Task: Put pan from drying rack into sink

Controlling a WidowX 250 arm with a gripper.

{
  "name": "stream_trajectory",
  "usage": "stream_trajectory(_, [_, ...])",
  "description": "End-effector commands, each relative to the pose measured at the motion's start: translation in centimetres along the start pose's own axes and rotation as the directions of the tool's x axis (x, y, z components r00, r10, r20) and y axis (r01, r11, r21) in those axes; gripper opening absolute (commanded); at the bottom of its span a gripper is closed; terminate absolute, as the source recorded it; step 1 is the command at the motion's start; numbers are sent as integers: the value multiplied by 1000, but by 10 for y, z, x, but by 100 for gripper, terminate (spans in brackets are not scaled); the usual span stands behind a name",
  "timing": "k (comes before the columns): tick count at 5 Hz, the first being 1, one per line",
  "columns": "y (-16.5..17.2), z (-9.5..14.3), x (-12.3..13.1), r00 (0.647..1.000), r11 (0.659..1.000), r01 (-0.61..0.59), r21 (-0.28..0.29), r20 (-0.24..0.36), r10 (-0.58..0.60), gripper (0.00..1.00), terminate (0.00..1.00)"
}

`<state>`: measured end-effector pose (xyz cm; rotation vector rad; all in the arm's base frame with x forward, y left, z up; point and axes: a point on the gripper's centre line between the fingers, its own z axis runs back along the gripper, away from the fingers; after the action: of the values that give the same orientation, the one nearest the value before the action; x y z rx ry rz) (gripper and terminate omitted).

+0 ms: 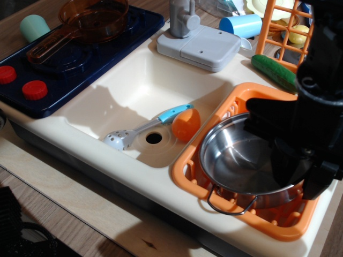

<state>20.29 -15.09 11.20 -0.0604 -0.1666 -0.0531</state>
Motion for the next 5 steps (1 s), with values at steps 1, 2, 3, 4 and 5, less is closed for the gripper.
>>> stream_trajectory(1, [2,9,3,999,1000,-7,-11,37,8,0,0])
stream_trajectory(2, [-8,18,10,999,999,-39,0,19,39,0,0])
stream_trajectory(3, [-8,36,17,998,995,-36,96,-43,40,0,0])
stream_trajectory(4, [13,51,18,996,990,-18,139,-86,30,0,0])
stream_trajectory(5, [39,59,19,994,982,-6,188,-110,27,0,0])
